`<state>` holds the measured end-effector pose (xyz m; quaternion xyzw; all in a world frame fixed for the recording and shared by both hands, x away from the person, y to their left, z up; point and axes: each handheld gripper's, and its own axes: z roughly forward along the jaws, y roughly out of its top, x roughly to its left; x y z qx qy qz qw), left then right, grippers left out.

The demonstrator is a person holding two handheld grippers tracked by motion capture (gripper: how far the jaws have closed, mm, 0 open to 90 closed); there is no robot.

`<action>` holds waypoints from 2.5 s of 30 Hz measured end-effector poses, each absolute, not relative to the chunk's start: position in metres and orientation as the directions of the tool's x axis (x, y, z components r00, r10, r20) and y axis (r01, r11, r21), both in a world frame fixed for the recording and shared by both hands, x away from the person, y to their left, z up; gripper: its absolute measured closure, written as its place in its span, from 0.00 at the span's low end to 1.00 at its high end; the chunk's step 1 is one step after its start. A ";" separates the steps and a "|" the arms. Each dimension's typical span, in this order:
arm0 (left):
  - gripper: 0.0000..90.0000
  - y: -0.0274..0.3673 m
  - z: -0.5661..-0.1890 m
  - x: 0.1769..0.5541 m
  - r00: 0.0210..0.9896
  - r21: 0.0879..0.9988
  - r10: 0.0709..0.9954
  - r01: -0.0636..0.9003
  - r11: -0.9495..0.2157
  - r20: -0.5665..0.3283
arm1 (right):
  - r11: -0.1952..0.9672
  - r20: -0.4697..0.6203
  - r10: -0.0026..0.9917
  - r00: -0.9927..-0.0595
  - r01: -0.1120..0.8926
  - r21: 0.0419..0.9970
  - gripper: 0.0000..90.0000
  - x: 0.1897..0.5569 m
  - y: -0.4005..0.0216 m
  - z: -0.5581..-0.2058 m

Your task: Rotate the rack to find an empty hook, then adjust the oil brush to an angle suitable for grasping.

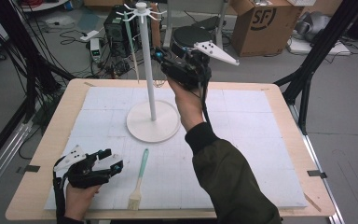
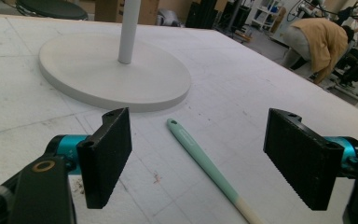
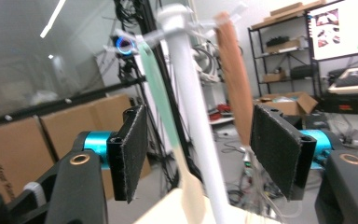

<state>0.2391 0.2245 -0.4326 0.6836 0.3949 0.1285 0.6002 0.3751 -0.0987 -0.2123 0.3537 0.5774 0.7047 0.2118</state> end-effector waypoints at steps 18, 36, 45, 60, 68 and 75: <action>0.27 0.215 -0.434 0.241 0.672 0.922 0.692 0.387 -0.025 -0.263 | -0.133 0.187 0.758 -0.625 0.133 0.982 0.33 0.334 -0.162 -0.252; 0.32 0.204 -0.437 0.250 0.697 0.918 0.667 0.394 -0.048 -0.265 | -0.063 0.144 0.760 -0.634 0.149 0.987 0.26 0.307 -0.204 -0.293; 0.30 0.203 -0.438 0.250 0.696 0.919 0.672 0.390 -0.059 -0.252 | -0.025 0.137 0.758 -0.637 0.181 0.983 0.24 0.297 -0.224 -0.323; 0.33 0.200 -0.443 0.255 0.682 0.907 0.687 0.413 -0.082 -0.249 | 0.041 0.100 0.742 -0.663 0.194 0.980 0.23 0.274 -0.250 -0.364; 0.33 0.194 -0.445 0.259 0.681 0.903 0.694 0.417 -0.107 -0.233 | 0.026 0.109 0.747 -0.656 0.193 0.981 0.22 0.259 -0.265 -0.386; 0.38 0.192 -0.448 0.266 0.649 0.891 0.722 0.442 -0.101 -0.240 | -0.007 0.147 0.744 -0.652 0.212 0.977 0.22 0.255 -0.277 -0.398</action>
